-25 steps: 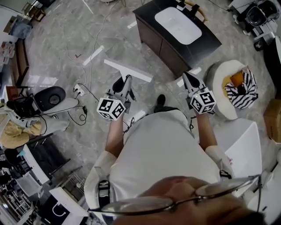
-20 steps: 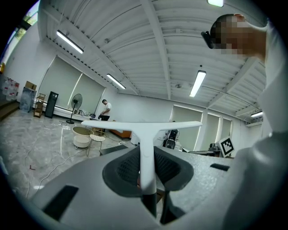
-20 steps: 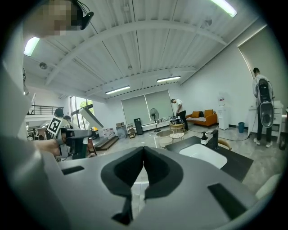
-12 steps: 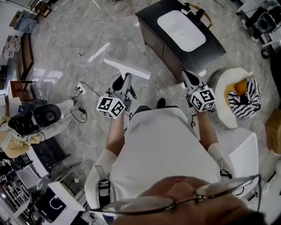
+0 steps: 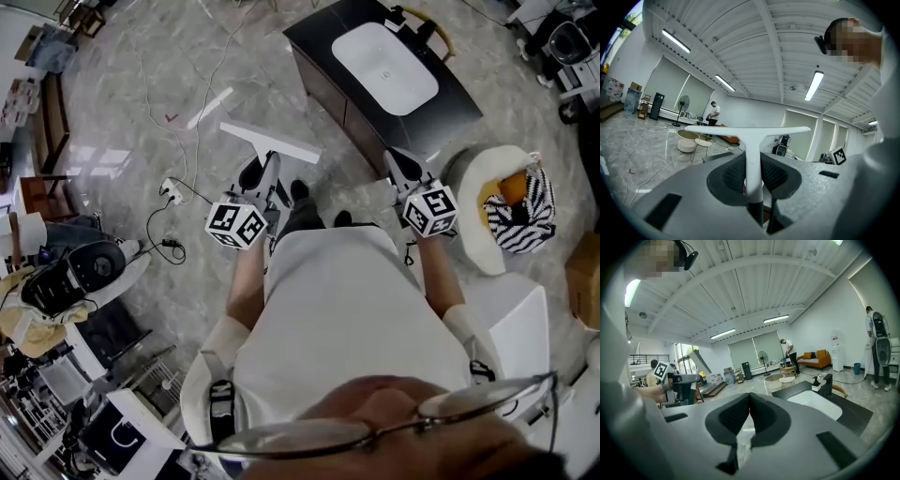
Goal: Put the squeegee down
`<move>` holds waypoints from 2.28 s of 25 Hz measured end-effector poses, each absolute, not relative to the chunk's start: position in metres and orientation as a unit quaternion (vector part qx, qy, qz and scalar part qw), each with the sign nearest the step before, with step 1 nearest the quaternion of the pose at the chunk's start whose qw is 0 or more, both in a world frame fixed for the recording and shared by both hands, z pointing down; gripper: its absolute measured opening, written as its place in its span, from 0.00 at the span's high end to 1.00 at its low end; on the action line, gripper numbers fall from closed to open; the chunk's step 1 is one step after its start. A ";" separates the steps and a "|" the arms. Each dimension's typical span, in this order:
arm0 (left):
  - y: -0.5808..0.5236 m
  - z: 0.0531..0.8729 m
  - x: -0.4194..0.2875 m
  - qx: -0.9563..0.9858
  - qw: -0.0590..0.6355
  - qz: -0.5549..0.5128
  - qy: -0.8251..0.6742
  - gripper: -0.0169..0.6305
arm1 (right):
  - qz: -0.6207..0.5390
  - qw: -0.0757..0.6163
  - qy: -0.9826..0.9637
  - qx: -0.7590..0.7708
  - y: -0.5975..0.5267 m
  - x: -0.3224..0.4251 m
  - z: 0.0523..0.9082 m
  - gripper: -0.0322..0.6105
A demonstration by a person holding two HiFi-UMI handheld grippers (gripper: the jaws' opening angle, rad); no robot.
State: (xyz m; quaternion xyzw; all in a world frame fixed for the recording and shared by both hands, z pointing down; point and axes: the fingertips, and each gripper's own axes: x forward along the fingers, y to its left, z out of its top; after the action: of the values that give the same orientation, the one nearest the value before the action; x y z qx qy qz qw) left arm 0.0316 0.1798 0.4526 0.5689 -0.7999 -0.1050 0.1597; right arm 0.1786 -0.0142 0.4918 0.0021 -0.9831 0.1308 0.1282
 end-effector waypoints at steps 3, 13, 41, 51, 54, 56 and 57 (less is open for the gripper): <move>0.172 0.458 0.009 0.571 0.163 -0.107 -0.798 0.86 | 0.131 0.132 -0.983 0.013 -0.023 0.162 0.497 0.94; 0.126 0.458 -0.094 0.616 0.160 -0.097 -0.765 0.86 | 0.127 0.130 -0.981 0.061 -0.050 0.079 0.493 0.94; 0.043 0.479 -0.268 0.716 0.193 -0.073 -0.667 0.86 | 0.127 0.152 -0.959 0.204 -0.078 -0.046 0.489 0.94; 0.008 0.488 -0.277 0.713 0.202 -0.062 -0.668 0.86 | 0.148 0.156 -0.956 0.201 -0.112 -0.058 0.506 0.94; -0.010 0.488 -0.283 0.710 0.204 -0.058 -0.672 0.86 | 0.158 0.154 -0.955 0.196 -0.128 -0.066 0.510 0.94; -0.023 0.487 -0.285 0.709 0.204 -0.054 -0.672 0.86 | 0.165 0.152 -0.955 0.193 -0.138 -0.071 0.513 0.94; -0.029 0.488 -0.285 0.709 0.204 -0.052 -0.673 0.86 | 0.168 0.152 -0.955 0.192 -0.142 -0.072 0.515 0.94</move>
State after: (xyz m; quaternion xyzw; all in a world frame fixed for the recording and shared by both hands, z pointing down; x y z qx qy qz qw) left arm -0.2854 -0.0291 0.4876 0.7093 -0.6726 -0.0522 0.2045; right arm -0.0724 -0.1425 0.5151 0.1919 -0.9549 0.1683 0.1519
